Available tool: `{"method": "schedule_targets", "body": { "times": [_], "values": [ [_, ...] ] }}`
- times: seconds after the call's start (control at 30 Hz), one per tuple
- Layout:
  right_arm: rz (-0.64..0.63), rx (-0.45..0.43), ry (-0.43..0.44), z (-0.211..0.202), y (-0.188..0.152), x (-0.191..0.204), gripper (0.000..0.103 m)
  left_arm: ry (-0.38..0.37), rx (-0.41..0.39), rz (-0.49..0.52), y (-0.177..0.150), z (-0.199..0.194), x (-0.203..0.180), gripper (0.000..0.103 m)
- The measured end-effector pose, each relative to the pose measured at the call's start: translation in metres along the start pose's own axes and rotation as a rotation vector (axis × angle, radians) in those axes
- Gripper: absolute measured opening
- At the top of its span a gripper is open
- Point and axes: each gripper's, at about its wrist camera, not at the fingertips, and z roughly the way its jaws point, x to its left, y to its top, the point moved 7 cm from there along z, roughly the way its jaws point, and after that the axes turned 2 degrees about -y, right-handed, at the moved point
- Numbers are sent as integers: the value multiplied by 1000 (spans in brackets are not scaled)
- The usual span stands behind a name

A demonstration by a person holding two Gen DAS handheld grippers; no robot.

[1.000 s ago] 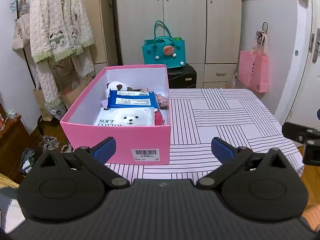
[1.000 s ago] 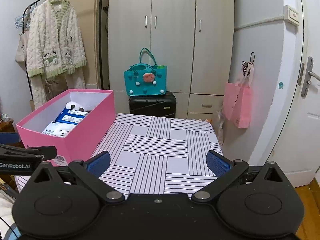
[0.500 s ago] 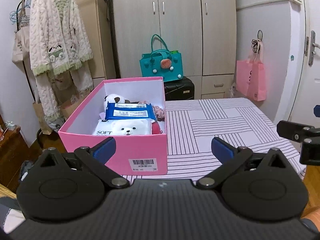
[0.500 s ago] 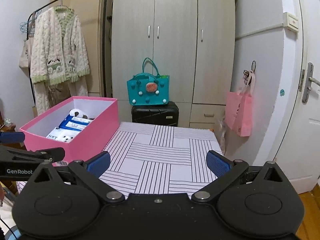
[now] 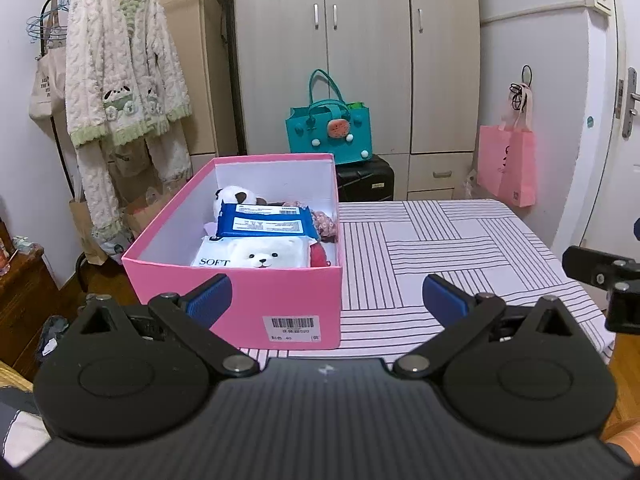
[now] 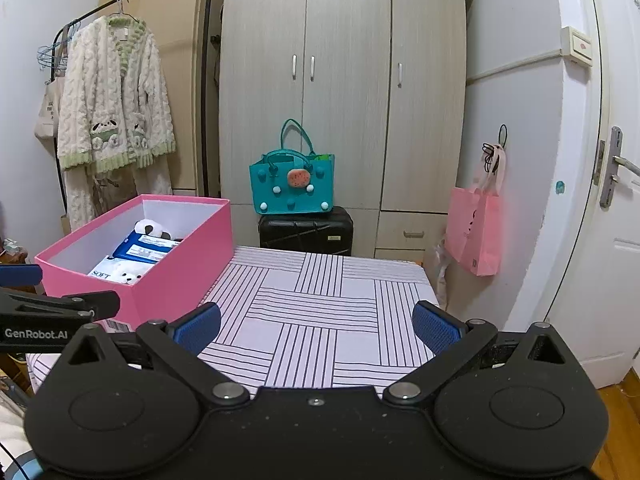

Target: Organize soft objects

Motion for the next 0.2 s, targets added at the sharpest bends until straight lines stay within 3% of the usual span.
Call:
{"method": "schedule_targets", "body": {
  "times": [0.2],
  "values": [
    [-2, 4, -1, 2, -1, 0, 103, 8, 0, -4, -1, -1, 2, 103]
  ]
}}
